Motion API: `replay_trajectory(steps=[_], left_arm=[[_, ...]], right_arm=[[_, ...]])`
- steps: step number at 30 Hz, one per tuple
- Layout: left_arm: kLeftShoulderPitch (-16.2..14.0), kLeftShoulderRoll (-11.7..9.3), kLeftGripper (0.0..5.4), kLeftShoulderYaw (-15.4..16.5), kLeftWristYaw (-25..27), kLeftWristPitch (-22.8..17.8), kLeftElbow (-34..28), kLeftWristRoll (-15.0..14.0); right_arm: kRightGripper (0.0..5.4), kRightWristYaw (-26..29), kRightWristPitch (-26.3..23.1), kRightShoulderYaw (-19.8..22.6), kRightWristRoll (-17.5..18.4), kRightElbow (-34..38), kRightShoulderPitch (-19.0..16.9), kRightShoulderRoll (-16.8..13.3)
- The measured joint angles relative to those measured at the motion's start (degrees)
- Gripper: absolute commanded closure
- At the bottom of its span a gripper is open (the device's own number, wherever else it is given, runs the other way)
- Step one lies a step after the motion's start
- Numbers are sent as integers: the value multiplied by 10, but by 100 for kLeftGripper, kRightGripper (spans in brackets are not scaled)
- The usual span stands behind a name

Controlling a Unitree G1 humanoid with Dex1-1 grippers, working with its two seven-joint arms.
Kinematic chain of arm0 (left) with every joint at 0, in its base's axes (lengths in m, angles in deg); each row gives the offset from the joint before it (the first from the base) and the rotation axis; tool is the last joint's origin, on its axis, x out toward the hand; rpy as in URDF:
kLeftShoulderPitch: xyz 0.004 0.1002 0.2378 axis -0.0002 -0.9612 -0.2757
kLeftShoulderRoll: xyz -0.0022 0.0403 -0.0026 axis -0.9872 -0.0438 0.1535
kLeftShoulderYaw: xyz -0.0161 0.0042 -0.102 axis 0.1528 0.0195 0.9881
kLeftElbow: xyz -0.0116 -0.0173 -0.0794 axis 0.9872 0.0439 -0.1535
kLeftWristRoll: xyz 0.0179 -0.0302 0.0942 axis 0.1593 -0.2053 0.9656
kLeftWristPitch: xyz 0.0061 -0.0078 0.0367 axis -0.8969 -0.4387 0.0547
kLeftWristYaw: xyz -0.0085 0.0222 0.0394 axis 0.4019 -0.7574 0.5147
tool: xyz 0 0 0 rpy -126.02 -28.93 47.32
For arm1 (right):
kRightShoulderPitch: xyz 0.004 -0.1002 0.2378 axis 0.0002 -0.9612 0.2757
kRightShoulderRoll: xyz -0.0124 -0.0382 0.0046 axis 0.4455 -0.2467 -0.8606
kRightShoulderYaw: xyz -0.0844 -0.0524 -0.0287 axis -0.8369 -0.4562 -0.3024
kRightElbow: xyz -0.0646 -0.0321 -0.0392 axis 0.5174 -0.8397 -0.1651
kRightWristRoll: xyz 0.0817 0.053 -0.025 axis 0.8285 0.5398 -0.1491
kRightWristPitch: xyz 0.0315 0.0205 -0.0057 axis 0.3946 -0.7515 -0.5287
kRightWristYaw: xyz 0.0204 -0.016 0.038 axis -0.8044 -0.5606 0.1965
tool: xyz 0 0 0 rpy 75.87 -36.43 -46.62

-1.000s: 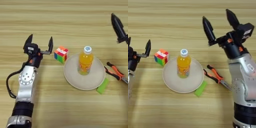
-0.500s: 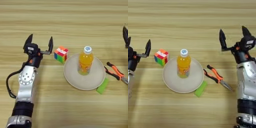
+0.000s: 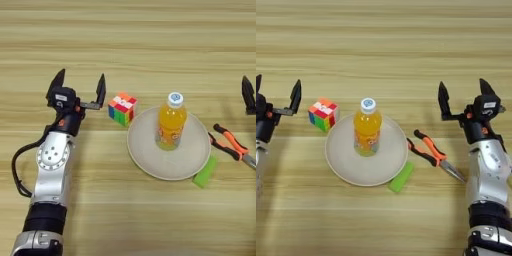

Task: Move the objects on the table

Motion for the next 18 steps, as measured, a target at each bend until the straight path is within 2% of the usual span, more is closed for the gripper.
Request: replay_trajectory(steps=[7, 11, 18], left_arm=[[0, 0, 0, 0, 0, 0, 0, 0], [0, 0, 0, -1, -1, 0, 0, 0], [0, 2, 0, -3, -1, 0, -1, 1]], right_arm=[[1, 26, -8, -2, 19, 19, 0, -6], [1, 74, -35, -14, 40, 58, -10, -25], [1, 175, -113, -31, 83, 138, -55, -71]])
